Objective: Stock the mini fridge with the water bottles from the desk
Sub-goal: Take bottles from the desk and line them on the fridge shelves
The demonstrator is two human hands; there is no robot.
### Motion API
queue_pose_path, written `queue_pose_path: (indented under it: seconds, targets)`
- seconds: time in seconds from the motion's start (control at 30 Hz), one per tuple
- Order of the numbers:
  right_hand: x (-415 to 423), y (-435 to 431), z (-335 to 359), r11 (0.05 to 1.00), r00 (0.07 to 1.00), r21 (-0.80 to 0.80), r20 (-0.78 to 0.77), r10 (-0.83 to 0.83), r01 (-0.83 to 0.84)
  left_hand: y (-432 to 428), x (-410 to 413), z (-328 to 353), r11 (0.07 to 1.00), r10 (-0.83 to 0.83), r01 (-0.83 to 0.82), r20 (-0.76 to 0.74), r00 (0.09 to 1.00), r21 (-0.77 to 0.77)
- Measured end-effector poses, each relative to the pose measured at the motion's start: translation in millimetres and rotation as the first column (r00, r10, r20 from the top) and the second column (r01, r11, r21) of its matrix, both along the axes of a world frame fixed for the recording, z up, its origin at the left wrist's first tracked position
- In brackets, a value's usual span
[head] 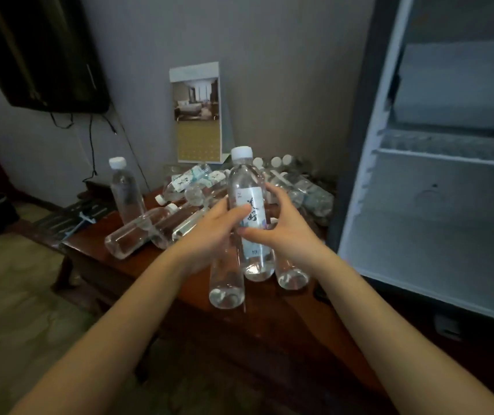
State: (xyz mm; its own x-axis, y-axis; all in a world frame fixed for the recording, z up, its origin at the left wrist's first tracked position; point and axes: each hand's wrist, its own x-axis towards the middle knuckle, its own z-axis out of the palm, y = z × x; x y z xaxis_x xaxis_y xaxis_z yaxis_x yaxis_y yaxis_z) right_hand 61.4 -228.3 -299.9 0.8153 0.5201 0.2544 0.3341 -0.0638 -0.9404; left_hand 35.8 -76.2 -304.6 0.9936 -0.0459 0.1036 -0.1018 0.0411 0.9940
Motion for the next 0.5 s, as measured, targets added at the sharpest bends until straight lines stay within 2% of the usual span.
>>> queue_pose_path:
  seconds: [0.1, 0.27, 0.5]
  targets:
    - [-29.1, -31.1, 11.9, 0.991, 0.987, 0.003, 0.095, -0.132, 0.132, -26.9, -24.2, 23.6, 0.99, -0.089, 0.083, 0.049, 0.995, 0.111]
    - [-49.3, -80.2, 44.9, 0.953, 0.941, 0.137, 0.174, -0.292, 0.27, -81.6, -27.6, 60.8, 0.984, -0.121, 0.093, 0.189, 0.975, 0.151]
    - [-18.6, -145.9, 102.9, 0.862, 0.795, 0.268, 0.34, -0.502, 0.43, -164.2, 7.4, 127.0, 0.973, -0.167, 0.08, 0.418, 0.893, 0.218]
